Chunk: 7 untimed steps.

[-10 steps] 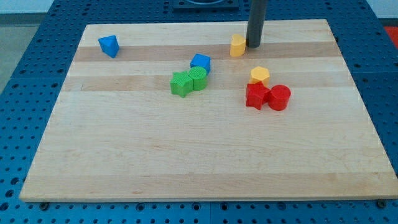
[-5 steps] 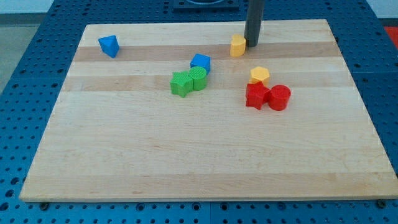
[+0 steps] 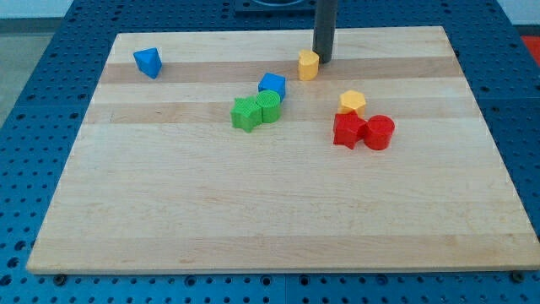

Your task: Place the yellow heart to the top of the blue cube

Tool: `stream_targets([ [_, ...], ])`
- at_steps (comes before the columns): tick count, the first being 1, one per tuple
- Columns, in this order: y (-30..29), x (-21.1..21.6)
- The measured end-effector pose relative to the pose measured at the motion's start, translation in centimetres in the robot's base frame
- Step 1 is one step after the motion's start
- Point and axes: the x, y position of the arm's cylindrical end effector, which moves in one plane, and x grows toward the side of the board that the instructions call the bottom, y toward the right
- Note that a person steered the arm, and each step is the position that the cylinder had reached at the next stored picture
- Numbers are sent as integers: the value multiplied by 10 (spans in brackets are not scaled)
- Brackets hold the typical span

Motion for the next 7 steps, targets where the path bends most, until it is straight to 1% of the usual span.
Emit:
stream_targets([
  [2,-1,13],
  [4,9,43],
  [5,4,52],
  [7,-31,28],
])
